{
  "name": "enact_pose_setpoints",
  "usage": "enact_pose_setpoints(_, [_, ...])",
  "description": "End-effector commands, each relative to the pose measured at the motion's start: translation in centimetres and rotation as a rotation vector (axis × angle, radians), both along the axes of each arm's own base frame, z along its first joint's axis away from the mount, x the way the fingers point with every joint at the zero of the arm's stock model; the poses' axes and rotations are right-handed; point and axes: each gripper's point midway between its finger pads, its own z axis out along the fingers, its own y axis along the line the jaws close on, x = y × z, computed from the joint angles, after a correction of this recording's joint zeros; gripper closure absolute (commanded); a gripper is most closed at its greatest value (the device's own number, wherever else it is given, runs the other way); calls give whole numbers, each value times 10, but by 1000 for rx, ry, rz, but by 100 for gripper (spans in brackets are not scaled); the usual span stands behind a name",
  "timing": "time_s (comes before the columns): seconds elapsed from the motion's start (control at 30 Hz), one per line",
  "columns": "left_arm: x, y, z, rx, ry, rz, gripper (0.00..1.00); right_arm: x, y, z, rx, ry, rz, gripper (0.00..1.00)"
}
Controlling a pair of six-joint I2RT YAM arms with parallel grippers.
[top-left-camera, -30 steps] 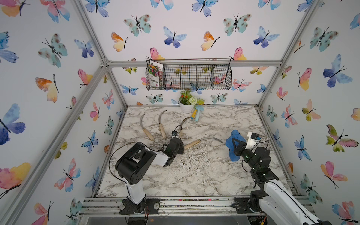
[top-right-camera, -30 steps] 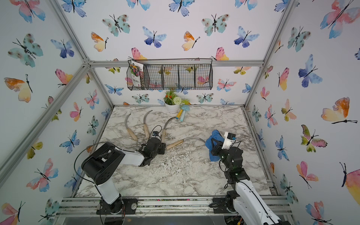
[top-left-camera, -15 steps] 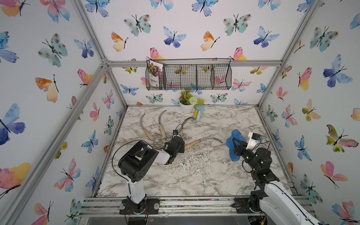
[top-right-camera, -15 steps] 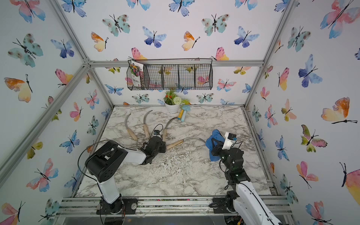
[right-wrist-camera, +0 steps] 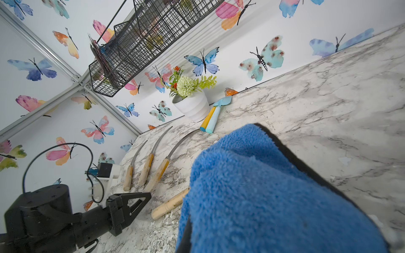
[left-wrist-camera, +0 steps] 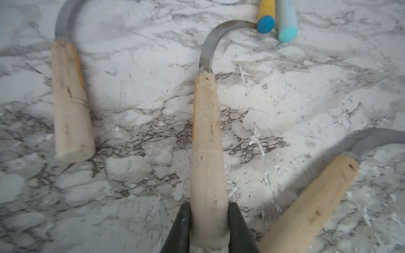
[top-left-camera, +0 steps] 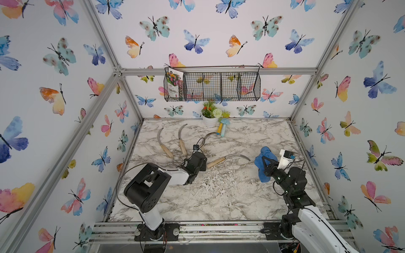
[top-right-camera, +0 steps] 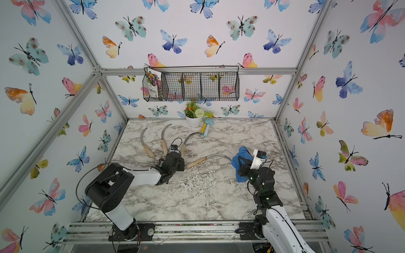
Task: Wipe small sickles with rags
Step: Pick up the small sickle from the center of the board.
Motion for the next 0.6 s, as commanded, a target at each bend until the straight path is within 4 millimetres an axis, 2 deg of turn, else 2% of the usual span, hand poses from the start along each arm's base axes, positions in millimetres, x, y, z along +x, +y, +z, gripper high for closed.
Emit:
enact_pose_setpoints(0.0, [-2,0,46,6,-71,-49,100,-5,3,10,-6,1,28,98])
enact_pose_setpoints(0.13, [-15,-20,84,-46,-128,-204,100,-16,0,20,-16,24,27,98])
enact_pose_setpoints(0.27, [-47,-48,113,-98,-256,-452,100,-32,-20,29,-15,9,-69,98])
enact_pose_setpoints(0.33, [-62,-58,117,-125,-316,-534,100,-40,-34,30,-11,10,-146,98])
enact_pose_setpoints(0.43, [-82,-79,109,-94,-364,-666,100,-52,-48,35,2,-2,-208,98])
enact_pose_setpoints(0.57, [-84,-111,86,98,-348,-689,100,-65,-45,55,10,-21,-179,98])
